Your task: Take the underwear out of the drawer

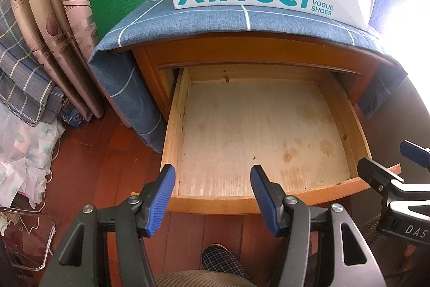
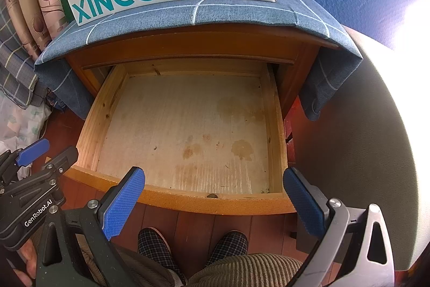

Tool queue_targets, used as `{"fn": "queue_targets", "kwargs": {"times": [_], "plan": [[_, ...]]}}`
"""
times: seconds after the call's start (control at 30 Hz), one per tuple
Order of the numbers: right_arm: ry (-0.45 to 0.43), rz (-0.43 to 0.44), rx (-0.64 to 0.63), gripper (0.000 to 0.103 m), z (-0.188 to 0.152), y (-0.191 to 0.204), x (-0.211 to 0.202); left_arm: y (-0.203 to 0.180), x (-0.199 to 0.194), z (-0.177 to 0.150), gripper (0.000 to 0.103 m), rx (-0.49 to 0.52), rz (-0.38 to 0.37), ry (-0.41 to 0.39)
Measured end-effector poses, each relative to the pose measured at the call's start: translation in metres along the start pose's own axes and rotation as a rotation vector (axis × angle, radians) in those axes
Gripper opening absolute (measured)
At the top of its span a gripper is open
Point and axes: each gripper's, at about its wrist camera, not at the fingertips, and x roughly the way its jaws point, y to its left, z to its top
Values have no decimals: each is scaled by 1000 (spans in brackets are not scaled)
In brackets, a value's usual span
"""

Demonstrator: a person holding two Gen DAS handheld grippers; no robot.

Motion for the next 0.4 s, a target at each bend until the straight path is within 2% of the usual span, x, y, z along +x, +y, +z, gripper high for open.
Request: {"fn": "queue_targets", "kwargs": {"times": [0.4], "plan": [[0,-1,-1,102,0,0,0,0,-1,0,60,8,-8,-7]]}}
